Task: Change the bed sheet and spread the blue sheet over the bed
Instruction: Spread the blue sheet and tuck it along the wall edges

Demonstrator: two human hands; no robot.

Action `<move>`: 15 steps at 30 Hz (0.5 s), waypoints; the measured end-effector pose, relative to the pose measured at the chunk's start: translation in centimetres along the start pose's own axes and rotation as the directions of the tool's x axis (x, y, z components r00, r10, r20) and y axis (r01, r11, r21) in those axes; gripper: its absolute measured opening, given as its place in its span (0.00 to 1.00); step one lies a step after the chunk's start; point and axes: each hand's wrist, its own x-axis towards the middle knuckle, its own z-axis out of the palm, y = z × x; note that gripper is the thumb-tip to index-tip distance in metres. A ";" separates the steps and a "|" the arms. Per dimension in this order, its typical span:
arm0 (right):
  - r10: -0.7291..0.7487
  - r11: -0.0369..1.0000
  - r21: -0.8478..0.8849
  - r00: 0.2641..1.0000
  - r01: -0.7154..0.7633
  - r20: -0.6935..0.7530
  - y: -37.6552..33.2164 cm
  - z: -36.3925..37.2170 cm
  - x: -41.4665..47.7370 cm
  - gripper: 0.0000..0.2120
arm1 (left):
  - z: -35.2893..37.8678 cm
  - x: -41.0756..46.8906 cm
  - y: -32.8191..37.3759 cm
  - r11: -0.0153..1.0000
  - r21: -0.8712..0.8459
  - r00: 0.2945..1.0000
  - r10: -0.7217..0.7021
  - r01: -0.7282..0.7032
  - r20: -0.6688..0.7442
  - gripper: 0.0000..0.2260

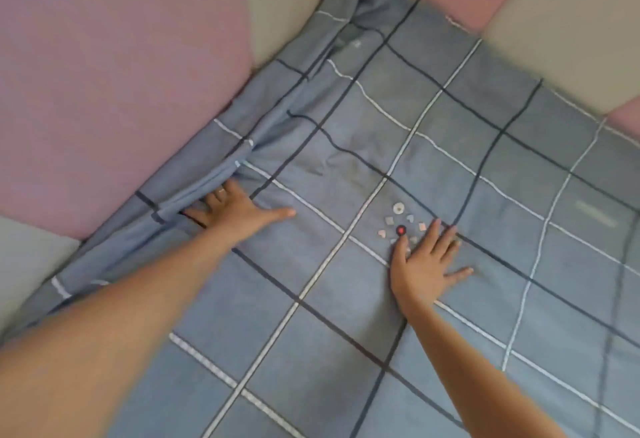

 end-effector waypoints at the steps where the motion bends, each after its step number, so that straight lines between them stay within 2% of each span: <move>1: -0.074 0.996 -0.058 0.997 0.075 0.004 -1.1 0.4 2.8 0.32 | -0.7 2.1 2.0 0.998 0.035 0.997 0.058 -0.060 0.049 0.68; 3: -0.277 0.951 -0.148 0.961 0.273 -0.009 -3.3 0.8 7.6 0.30 | -0.8 4.6 4.0 0.984 0.085 0.985 0.150 -0.158 0.084 0.70; 5: -0.397 0.899 -0.214 0.917 0.382 -0.030 -5.4 1.1 13.1 0.30 | -0.2 6.8 5.2 0.978 0.096 0.979 0.176 -0.186 0.104 0.71; 9: -0.550 0.818 -0.230 0.834 0.528 -0.044 -8.7 0.1 21.6 0.29 | -0.8 8.2 5.1 0.975 0.122 0.966 0.161 -0.187 0.201 0.73; 11: -0.649 0.742 -0.259 0.759 0.618 -0.048 -9.6 0.1 23.6 0.30 | -1.0 8.6 5.0 0.972 0.140 0.954 0.146 -0.187 0.262 0.72; 15: -0.701 0.698 -0.249 0.711 0.671 -0.049 -9.6 -0.3 25.5 0.31 | -1.1 8.8 5.8 0.977 0.135 0.942 0.114 -0.164 0.316 0.72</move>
